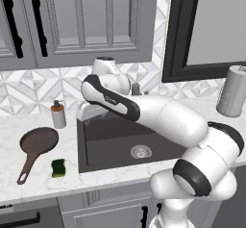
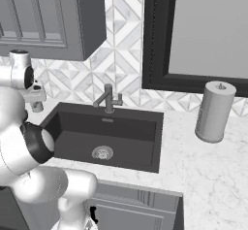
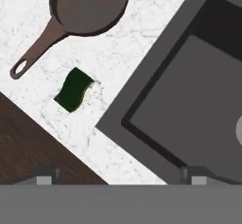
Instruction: Pick the pan and sponge and place them into the sink. Then turn on the water.
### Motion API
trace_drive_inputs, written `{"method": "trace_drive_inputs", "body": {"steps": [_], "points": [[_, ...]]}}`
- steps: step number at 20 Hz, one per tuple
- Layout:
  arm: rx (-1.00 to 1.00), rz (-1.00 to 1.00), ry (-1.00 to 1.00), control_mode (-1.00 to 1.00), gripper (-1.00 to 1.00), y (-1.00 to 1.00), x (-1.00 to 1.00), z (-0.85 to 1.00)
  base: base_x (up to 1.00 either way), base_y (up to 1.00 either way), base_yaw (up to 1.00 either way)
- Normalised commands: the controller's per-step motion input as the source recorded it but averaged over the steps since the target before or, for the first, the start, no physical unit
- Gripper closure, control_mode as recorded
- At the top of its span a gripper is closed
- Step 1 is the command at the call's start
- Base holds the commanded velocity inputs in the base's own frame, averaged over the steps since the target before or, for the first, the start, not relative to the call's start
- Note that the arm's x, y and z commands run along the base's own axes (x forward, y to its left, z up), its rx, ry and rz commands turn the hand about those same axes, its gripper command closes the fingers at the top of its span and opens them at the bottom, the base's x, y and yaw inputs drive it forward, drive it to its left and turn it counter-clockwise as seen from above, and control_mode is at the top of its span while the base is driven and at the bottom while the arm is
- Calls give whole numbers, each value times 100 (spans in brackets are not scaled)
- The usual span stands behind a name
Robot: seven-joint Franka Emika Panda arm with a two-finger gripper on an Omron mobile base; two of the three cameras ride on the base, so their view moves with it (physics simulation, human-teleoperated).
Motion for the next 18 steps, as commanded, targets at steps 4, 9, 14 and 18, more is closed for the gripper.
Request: {"method": "trace_drive_inputs", "body": {"steps": [4, 9, 14, 18], "points": [[-2, 0, 0, -100, -100, 20, 0, -12, 0, 0, 0], [-2, 0, 0, -100, -100, 33, 1, -28, 0, 0, 0], [0, 0, 0, -100, -100, 61, 6, -30, 0, 0, 0], [0, -6, 1, -100, -100, 58, 1, -8, 0, 0, 0]]}}
